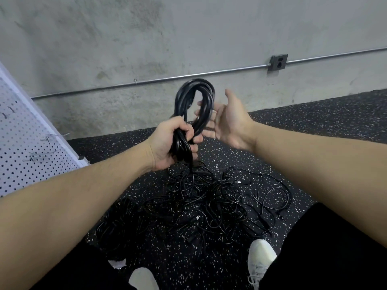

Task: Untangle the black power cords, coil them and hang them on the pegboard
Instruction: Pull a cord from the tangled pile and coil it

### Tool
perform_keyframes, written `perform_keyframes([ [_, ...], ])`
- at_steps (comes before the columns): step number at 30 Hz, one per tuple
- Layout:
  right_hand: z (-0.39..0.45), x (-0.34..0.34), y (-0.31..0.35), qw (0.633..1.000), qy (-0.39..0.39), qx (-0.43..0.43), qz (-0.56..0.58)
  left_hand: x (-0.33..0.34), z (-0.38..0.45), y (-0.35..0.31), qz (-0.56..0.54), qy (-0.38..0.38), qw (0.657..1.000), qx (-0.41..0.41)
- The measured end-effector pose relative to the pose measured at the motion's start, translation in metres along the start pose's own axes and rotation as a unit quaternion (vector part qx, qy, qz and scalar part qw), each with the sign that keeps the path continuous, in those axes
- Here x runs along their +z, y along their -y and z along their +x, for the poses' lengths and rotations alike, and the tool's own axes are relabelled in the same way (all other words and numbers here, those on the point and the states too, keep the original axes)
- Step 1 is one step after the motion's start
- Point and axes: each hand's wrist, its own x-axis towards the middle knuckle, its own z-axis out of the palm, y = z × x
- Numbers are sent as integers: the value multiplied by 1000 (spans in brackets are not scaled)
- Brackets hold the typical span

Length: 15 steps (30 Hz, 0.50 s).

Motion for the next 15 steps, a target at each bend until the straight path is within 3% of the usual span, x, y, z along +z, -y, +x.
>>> perform_keyframes([
  [3,-2,-8,-12,983,50,56,-166,-3,3,-5,-44,-61,996,40],
  [4,-4,-8,-17,959,82,67,-264,-4,3,-6,-59,-77,994,46],
  [6,-10,-3,-25,875,163,78,-449,-3,3,-7,-63,-95,992,51],
  [8,-14,2,-33,814,229,88,-526,-2,2,-8,-36,-108,992,52],
  [12,-11,-2,-33,821,218,118,-515,-4,3,-9,70,-174,981,55],
  [15,-11,-10,-23,801,203,125,-550,-6,1,-9,150,-197,967,61],
])
